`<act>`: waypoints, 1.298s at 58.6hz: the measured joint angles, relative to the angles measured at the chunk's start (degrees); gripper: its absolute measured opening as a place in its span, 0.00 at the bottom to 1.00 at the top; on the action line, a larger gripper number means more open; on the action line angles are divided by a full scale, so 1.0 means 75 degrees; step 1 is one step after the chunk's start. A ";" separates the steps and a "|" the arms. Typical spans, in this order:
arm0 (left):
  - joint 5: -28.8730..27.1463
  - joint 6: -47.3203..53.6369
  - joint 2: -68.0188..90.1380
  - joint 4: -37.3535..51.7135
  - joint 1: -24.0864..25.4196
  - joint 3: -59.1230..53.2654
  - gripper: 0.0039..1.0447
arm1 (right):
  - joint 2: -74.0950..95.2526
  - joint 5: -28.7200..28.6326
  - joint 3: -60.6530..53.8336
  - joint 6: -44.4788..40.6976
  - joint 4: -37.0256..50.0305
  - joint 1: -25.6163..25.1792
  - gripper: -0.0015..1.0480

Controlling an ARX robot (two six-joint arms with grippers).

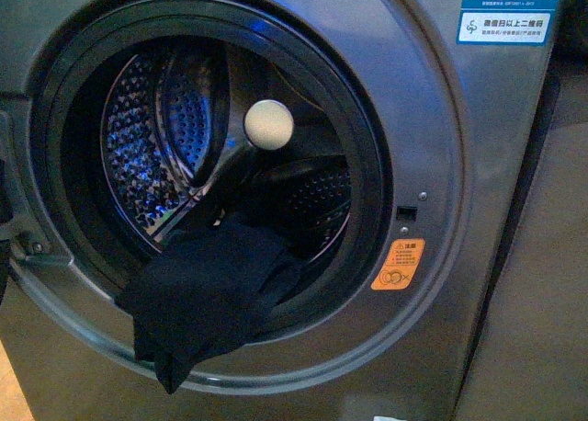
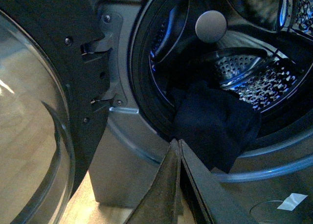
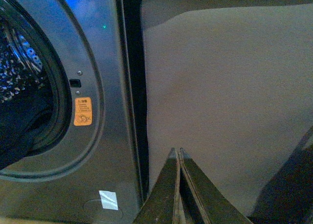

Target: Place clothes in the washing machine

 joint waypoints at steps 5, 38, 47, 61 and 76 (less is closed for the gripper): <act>0.0050 0.0000 -0.0417 -0.0277 0.0009 -0.0137 0.03 | 0.0000 -0.0006 0.0000 0.0000 0.0000 0.0000 0.37; 0.0055 0.0003 -0.2264 -0.1609 0.0017 -0.0458 0.03 | 0.0000 -0.0006 0.0000 0.0003 0.0000 0.0000 0.93; 0.0055 0.0003 -0.2649 -0.1999 0.0017 -0.0458 0.03 | 0.0000 -0.0006 0.0000 0.0006 0.0000 0.0000 0.93; 0.0055 0.0003 -0.3130 -0.2489 0.0017 -0.0455 0.03 | 0.0000 -0.0006 0.0000 0.0006 0.0000 0.0000 0.93; 0.0055 0.0006 -0.4392 -0.3815 0.0017 -0.0455 0.03 | 0.0000 -0.0006 0.0000 0.0006 0.0000 0.0000 0.93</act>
